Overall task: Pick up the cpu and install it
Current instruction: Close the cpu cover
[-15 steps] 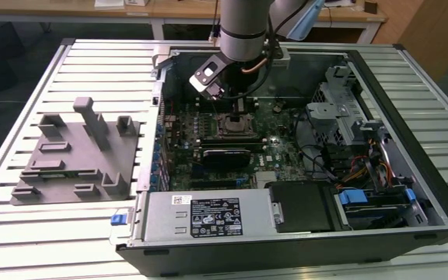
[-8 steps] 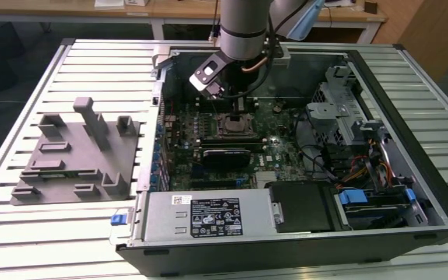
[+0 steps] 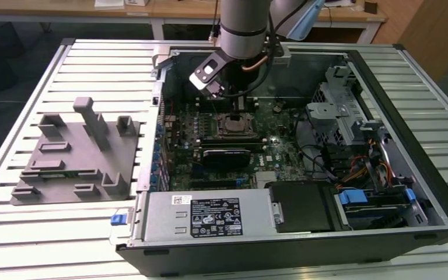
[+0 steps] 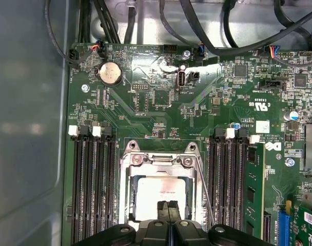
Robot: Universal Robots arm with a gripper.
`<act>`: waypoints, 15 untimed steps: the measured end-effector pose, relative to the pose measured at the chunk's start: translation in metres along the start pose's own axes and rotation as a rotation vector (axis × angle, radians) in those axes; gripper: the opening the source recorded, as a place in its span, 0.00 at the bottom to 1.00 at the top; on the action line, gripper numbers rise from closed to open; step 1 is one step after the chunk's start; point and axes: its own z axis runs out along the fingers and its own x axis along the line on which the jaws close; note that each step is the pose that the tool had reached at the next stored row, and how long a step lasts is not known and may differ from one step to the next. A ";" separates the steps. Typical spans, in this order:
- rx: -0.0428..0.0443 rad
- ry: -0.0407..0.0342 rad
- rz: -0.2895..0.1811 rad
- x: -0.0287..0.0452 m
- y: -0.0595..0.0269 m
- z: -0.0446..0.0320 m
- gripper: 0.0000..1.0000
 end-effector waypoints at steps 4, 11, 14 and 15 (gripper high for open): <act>0.0000 -0.0001 0.000 0.0000 0.0000 -0.0013 0.11; 0.0000 0.0000 0.000 0.0000 0.0001 -0.0051 0.11; 0.0000 -0.0001 0.000 0.0000 0.0002 -0.0085 0.11; 0.0001 -0.0001 0.000 0.0000 0.0002 -0.0100 0.11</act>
